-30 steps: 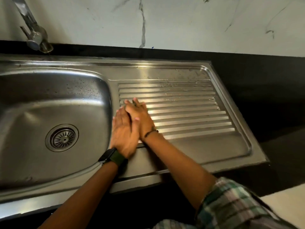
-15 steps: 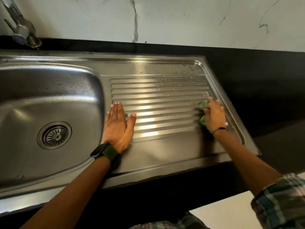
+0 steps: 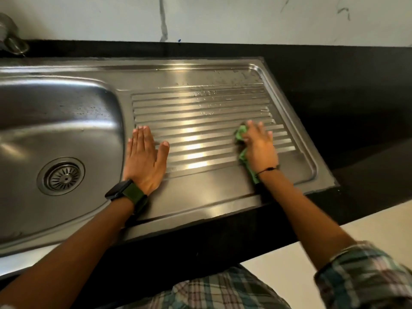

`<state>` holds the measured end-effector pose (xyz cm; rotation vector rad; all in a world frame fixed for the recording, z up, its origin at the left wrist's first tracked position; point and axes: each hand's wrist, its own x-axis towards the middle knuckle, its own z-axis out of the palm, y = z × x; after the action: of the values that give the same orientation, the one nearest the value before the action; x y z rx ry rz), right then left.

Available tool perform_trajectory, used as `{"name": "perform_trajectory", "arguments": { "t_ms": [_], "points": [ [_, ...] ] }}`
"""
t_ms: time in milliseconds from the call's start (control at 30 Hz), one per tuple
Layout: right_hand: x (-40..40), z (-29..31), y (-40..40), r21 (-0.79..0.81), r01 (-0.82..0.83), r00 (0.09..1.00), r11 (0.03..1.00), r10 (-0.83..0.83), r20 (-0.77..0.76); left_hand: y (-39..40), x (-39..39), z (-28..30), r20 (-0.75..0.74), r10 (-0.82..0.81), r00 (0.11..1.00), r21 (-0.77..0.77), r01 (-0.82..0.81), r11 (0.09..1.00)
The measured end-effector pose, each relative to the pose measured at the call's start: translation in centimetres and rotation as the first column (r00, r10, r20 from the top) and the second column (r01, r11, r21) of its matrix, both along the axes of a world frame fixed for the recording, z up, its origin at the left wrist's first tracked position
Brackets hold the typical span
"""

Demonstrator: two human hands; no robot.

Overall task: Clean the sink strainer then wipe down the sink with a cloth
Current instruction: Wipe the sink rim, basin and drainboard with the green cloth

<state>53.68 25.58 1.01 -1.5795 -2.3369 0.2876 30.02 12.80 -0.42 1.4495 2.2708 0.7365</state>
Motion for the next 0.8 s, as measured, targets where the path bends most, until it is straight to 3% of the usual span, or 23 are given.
{"name": "perform_trajectory", "arguments": {
  "t_ms": [100, 200, 300, 400, 500, 600, 667, 800],
  "points": [
    [2.9, -0.1, 2.8, -0.069, 0.175, 0.984, 0.982, -0.178, -0.028, 0.2, 0.1, 0.1, -0.006, -0.004, 1.0, -0.027, 0.004, 1.0],
    [1.2, 0.0, 1.9, -0.125, 0.216, 0.972, 0.968, -0.226, -0.072, 0.4, 0.2, 0.3, -0.026, 0.016, 1.0, -0.051, -0.017, 0.999],
    [-4.1, 0.2, -2.0, -0.062, -0.017, 0.993, 0.998, 0.009, -0.119, 0.5, 0.3, 0.2, -0.003, 0.026, 1.0, -0.037, -0.026, 0.999],
    [-12.1, -0.2, -7.0, -0.061, -0.317, 0.947, 0.946, 0.313, -0.075, 0.6, 0.2, 0.1, 0.034, 0.046, 0.998, -0.018, -0.046, 0.999],
    [-15.7, -0.5, -9.2, -0.116, -0.42, 0.908, 0.9, 0.417, -0.053, 0.5, -0.2, 0.0, 0.063, 0.043, 0.997, 0.018, -0.044, 0.999],
    [-12.8, -0.3, -7.8, -0.073, -0.465, 0.885, 0.882, 0.465, -0.019, 0.5, -0.5, -0.2, -0.017, 0.018, 1.0, 0.005, -0.018, 1.0],
    [-8.8, 0.0, -6.0, -0.017, -0.368, 0.93, 0.93, 0.368, -0.004, 0.4, -0.1, -0.2, -0.072, 0.01, 0.997, -0.032, -0.013, 0.999],
    [1.1, 0.3, -0.1, 0.006, -0.024, 0.998, 1.0, 0.024, 0.063, 0.3, 0.8, 0.2, -0.29, -0.051, 0.956, -0.127, 0.014, 0.992]
  ]
}}
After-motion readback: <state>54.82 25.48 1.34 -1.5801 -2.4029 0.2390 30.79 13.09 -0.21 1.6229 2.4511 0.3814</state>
